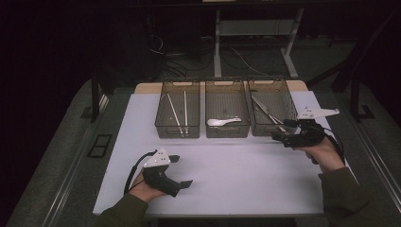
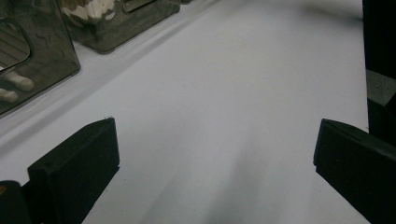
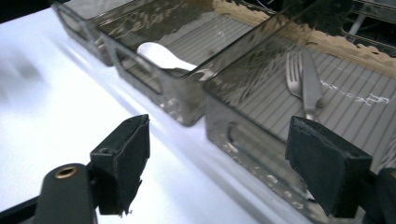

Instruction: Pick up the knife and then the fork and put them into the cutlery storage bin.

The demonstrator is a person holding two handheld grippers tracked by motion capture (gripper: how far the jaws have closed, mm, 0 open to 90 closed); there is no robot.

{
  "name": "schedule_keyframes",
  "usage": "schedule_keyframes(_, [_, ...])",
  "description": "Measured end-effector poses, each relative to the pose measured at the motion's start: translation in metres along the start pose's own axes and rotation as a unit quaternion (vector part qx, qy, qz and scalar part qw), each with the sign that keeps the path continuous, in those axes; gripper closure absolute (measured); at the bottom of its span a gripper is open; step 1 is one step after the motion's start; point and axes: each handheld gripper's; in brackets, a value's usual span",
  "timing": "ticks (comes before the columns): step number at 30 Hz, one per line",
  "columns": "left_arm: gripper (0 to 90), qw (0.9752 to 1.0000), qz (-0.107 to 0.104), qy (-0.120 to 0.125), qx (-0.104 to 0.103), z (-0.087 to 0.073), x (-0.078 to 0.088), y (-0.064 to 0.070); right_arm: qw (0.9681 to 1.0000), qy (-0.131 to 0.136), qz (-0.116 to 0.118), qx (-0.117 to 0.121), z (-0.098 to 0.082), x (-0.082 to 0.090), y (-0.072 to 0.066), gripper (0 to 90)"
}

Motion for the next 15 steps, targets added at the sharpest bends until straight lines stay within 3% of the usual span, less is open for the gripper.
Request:
schedule_keyframes(8, [0.0, 1.0, -0.001, 0.001, -0.002, 0.0, 0.001, 0.001, 0.9999, 0.011, -0.002, 0.013, -0.021, 0.004, -0.026, 20.1])
schedule_keyframes(15, [0.0, 1.0, -0.002, 0.002, -0.003, 0.001, 0.001, 0.001, 0.9998, 0.014, 0.007, -0.009, -0.048, 0.008, -0.035, 17.6])
Point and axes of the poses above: each handheld gripper's, and its own axes: x roughly backward along the jaws, z roughly out of its top, y roughly to its right, and after that the axes turned 2 degrees about x, right-handed
